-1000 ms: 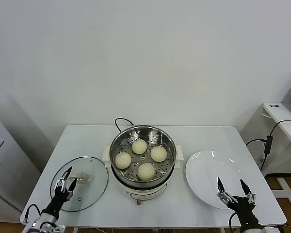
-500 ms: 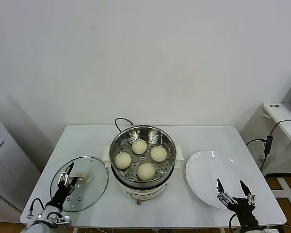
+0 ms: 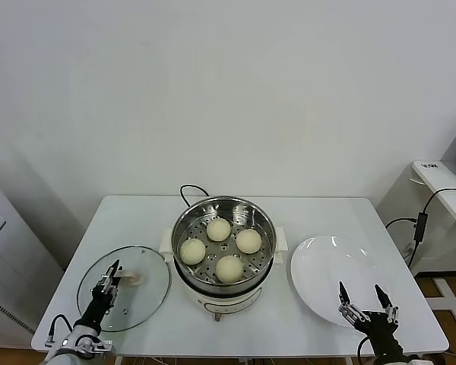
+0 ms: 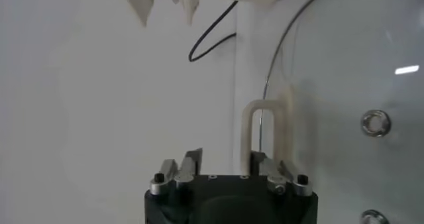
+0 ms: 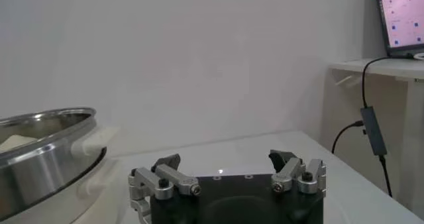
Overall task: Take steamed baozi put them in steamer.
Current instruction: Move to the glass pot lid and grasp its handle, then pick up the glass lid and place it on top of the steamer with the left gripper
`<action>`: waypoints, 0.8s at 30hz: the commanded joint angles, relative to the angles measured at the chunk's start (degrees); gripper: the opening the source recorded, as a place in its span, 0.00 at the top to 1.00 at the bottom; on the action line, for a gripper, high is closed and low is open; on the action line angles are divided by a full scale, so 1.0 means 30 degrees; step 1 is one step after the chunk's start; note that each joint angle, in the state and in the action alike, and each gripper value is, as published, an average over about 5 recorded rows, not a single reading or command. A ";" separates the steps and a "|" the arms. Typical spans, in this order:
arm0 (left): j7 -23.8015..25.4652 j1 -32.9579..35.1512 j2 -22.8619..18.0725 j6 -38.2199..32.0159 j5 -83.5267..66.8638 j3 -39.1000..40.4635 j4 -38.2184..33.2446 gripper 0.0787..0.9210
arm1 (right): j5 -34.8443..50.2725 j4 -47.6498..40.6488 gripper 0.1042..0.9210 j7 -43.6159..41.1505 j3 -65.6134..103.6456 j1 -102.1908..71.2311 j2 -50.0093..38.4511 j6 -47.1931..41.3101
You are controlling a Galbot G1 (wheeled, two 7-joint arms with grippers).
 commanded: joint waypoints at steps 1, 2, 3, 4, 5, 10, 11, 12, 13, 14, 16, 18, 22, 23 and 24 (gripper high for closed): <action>-0.0604 0.0113 0.0472 0.0214 -0.1195 -0.0258 -0.0928 0.70 | -0.0176 -0.0058 0.12 0.0008 -0.0057 0.0074 0.0052 0.0077; -0.0577 0.0182 0.0687 0.0260 -0.1397 -0.0343 -0.1212 0.74 | -0.0177 -0.0061 0.12 0.0013 -0.0057 0.0101 0.0041 0.0075; -0.0518 0.0269 0.0927 0.0310 -0.1626 -0.0435 -0.1488 0.78 | -0.0181 -0.0066 0.12 0.0015 -0.0069 0.0135 0.0040 0.0073; -0.0423 0.0368 0.1232 0.0368 -0.1919 -0.0547 -0.1818 0.82 | -0.0186 -0.0071 0.12 0.0022 -0.0093 0.0175 0.0049 0.0071; -0.0301 0.0474 0.1543 0.0429 -0.2206 -0.0664 -0.2108 0.85 | -0.0199 -0.0074 0.12 0.0036 -0.0131 0.0217 0.0069 0.0068; 0.0817 0.0755 0.3405 0.1137 -0.4284 -0.1303 -0.3487 0.95 | -0.0303 -0.0029 0.12 0.0103 -0.0432 0.0401 0.0143 0.0022; 0.1113 0.0719 0.3883 0.1399 -0.4931 -0.1411 -0.3695 0.95 | -0.0319 -0.0012 0.12 0.0107 -0.0482 0.0414 0.0140 0.0009; 0.1391 0.0654 0.4310 0.1651 -0.5476 -0.1496 -0.3846 0.95 | -0.0331 0.0003 0.12 0.0110 -0.0517 0.0421 0.0137 0.0001; 0.1665 0.0563 0.4804 0.1954 -0.6077 -0.1550 -0.4029 0.95 | -0.0332 0.0017 0.12 0.0109 -0.0537 0.0420 0.0135 -0.0007; 0.1996 0.0456 0.5322 0.2296 -0.6668 -0.1572 -0.4271 0.95 | -0.0321 0.0033 0.12 0.0103 -0.0544 0.0414 0.0133 -0.0018; 0.2639 0.0264 0.6257 0.3048 -0.7728 -0.1430 -0.4870 0.95 | -0.0291 0.0053 0.12 0.0069 -0.0512 0.0392 0.0124 -0.0046; 0.3326 0.0165 0.7102 0.3911 -0.8791 -0.1005 -0.5872 0.95 | -0.0259 0.0050 0.12 0.0013 -0.0451 0.0382 0.0107 -0.0120; 0.4747 0.0269 0.8151 0.5985 -1.0100 0.0813 -0.8742 0.95 | -0.0227 -0.0052 0.12 -0.0054 -0.0411 0.0500 0.0153 -0.0322; 0.5091 0.0301 0.8323 0.6436 -1.0161 0.1416 -0.9416 0.95 | -0.0225 -0.0070 0.12 -0.0055 -0.0410 0.0535 0.0193 -0.0351; 0.5385 0.0313 0.8464 0.6941 -1.0136 0.2215 -1.0051 0.95 | -0.0220 -0.0081 0.12 -0.0057 -0.0395 0.0560 0.0238 -0.0385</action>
